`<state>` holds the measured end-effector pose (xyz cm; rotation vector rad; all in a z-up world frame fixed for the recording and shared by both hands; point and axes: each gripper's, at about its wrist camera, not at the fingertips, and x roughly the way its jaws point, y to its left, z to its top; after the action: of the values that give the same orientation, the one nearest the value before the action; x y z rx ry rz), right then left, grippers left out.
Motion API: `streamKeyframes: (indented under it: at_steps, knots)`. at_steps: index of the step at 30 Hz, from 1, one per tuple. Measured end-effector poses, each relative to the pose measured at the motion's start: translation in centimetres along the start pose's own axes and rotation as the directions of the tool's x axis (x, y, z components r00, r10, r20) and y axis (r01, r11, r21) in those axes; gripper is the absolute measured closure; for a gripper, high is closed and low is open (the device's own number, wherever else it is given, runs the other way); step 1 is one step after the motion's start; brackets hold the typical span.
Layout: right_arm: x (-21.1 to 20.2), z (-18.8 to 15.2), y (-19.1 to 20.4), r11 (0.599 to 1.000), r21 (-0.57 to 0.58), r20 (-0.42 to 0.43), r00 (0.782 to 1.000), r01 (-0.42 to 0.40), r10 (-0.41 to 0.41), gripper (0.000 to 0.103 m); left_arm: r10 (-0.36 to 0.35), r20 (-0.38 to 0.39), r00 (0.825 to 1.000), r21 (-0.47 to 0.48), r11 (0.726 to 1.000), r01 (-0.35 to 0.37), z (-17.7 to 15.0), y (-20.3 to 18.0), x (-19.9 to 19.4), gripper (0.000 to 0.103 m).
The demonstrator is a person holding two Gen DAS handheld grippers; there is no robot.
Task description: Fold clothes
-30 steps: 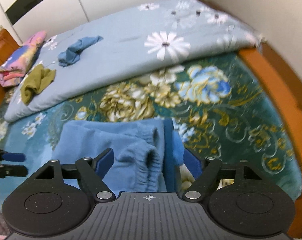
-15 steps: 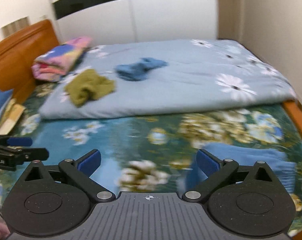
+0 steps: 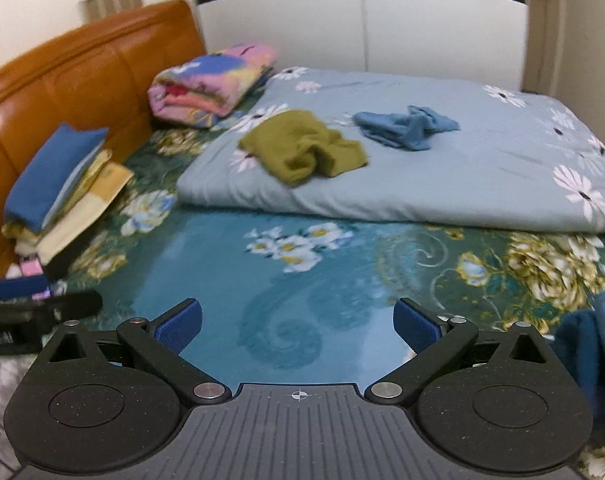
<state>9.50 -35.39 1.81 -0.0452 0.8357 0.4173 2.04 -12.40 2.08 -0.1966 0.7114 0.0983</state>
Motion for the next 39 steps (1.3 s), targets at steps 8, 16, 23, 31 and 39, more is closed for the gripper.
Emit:
streamKeyframes:
  at_steps: [8, 16, 23, 31, 39]
  knots:
    - [2.9, 1.8, 5.0, 0.985, -0.131, -0.037, 0.993, -0.116, 0.112, 0.000, 0.143, 0.049, 0.989, 0.004, 0.990, -0.143, 1.2, 1.7, -1.1, 0.002]
    - [5.5, 2.9, 4.6, 0.981, -0.150, -0.035, 0.992, -0.125, 0.122, 0.000, 0.187, 0.021, 0.982, -0.033, 0.982, -0.186, 1.1, 1.1, 0.5, 0.001]
    - [6.5, 3.0, 4.8, 0.987, -0.144, -0.041, 0.997, -0.072, 0.067, 0.000, 0.189, -0.011, 0.982, 0.026, 0.982, -0.189, 1.4, 1.5, 2.7, 0.001]
    - [6.5, 3.1, 7.0, 0.999, 0.003, 0.016, 0.999, 0.043, -0.043, 0.000, 0.066, -0.037, 0.997, 0.149, 0.987, -0.060, 3.6, 5.6, 5.0, 0.001]
    - [5.1, 1.5, 12.3, 0.989, 0.083, 0.067, 0.990, 0.118, -0.124, 0.000, -0.025, -0.054, 0.998, 0.197, 0.980, 0.036, 5.7, 10.7, 5.9, 0.001]
